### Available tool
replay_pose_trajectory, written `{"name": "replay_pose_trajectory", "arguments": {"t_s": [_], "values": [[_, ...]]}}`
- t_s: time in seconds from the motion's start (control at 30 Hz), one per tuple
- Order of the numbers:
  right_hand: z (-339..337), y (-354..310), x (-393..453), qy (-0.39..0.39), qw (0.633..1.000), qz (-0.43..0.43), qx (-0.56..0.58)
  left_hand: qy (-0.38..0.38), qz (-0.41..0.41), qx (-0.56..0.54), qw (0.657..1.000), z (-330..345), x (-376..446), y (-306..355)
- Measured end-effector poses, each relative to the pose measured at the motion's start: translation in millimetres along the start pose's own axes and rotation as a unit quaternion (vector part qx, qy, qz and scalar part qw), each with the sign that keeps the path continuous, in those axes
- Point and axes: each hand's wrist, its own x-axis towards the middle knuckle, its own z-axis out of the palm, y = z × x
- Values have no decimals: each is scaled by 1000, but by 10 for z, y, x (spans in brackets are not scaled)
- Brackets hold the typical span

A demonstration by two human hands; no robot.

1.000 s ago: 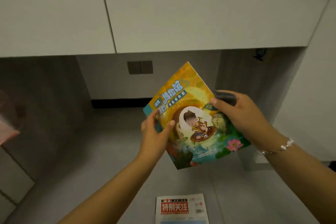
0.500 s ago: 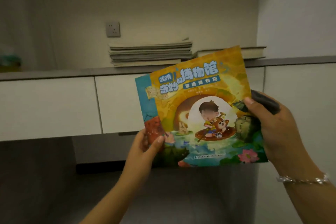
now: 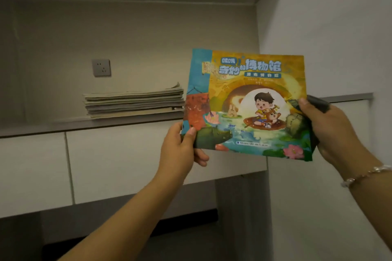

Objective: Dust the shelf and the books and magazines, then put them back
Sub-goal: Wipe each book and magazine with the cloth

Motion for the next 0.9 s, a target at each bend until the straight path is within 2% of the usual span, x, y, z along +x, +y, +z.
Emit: {"name": "replay_pose_trajectory", "arguments": {"t_s": [0.2, 0.4, 0.77, 0.9], "values": [[-96, -42, 220, -18, 997, -12, -75, 43, -37, -54, 997, 392, 348, 133], [-68, -7, 288, 9, 999, 31, -32, 71, -93, -130, 985, 589, 541, 239], [276, 132, 378, -5, 996, 73, 47, -16, -94, -241, 966, 615, 597, 389], [347, 133, 437, -9, 997, 67, 37, -16, -84, -250, 964, 542, 584, 367]]}}
